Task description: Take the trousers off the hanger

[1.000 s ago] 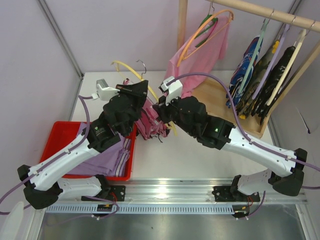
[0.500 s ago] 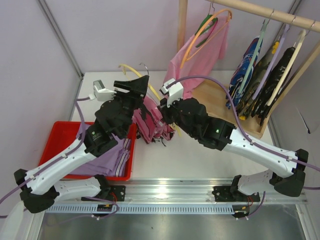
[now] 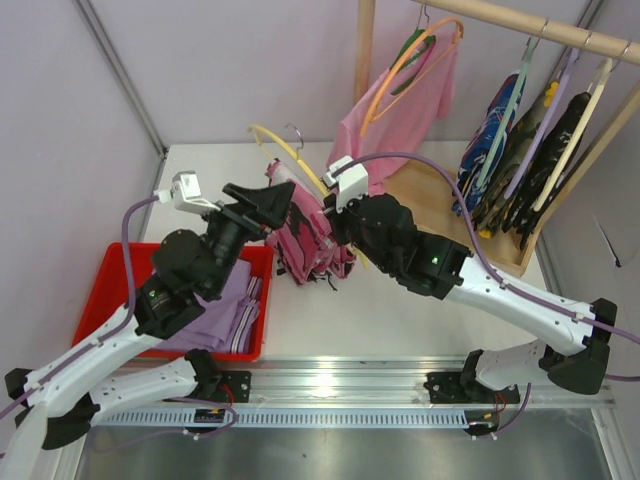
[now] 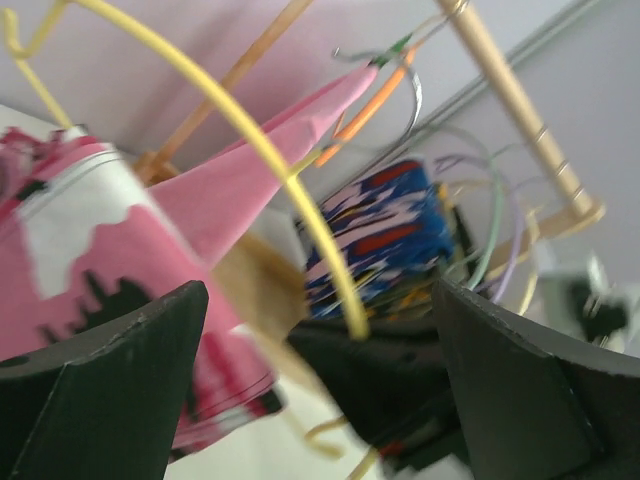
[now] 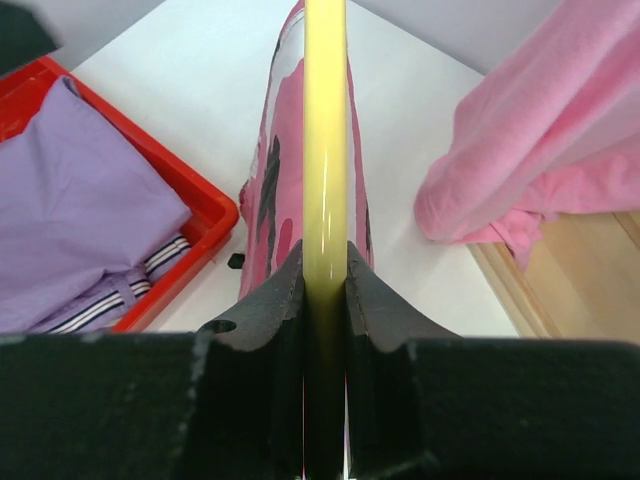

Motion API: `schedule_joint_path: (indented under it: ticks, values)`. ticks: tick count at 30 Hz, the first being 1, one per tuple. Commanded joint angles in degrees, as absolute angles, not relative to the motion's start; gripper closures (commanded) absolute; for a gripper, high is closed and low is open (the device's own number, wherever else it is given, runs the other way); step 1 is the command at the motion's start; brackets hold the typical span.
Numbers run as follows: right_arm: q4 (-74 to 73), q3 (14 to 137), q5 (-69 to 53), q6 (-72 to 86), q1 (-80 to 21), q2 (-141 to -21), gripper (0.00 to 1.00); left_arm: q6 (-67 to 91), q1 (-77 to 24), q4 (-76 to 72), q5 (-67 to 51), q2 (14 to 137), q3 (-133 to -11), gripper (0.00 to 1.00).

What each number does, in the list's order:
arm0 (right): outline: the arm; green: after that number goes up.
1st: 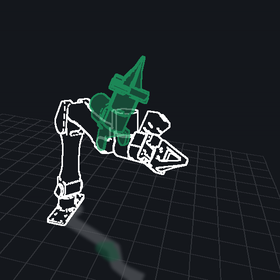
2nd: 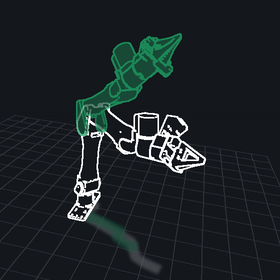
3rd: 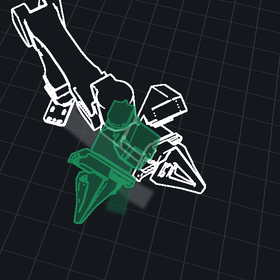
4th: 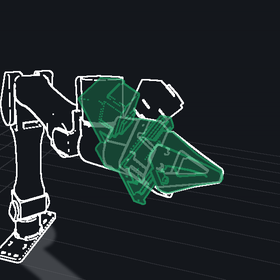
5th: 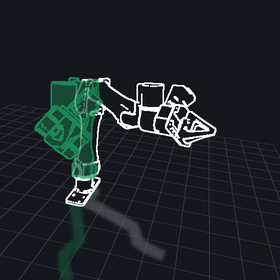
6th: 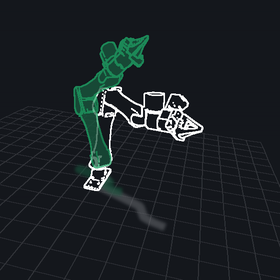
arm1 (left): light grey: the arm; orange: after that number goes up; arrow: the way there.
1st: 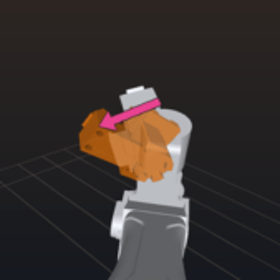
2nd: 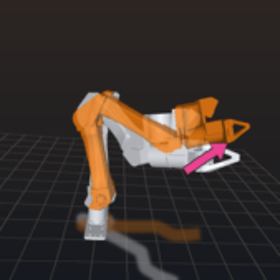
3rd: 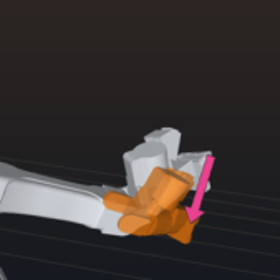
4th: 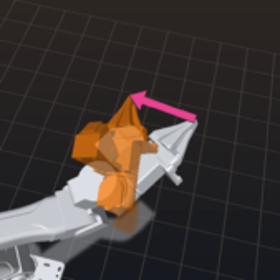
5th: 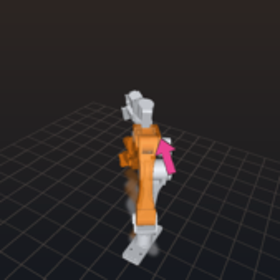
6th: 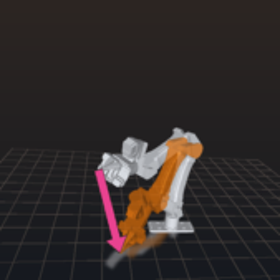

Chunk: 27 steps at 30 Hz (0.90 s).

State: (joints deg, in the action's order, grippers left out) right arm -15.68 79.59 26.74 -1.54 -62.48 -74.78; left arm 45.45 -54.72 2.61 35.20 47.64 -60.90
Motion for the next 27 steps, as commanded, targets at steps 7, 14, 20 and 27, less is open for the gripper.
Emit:
schedule_joint_path:
  ticks: [7, 14, 20, 27]
  values:
    - [-4.7, 91.4, 31.2, -1.2, -59.9, -75.0, 1.00, 21.1, -54.5, 7.2, 17.1, 40.2, -50.2, 0.01]
    - [-6.2, 97.0, 27.3, -0.6, -60.4, -78.0, 1.00, 15.6, -55.5, 7.2, 22.2, 49.5, -49.0, 0.00]
    - [-8.1, 101.5, 26.5, -1.2, -60.7, -79.6, 1.00, 11.0, -55.8, -3.6, 30.2, 53.2, -44.1, 0.01]
    - [-7.5, 102.2, 26.3, -1.0, -61.1, -80.1, 1.00, 7.1, -55.8, -11.5, 33.8, 56.8, -43.2, 0.01]
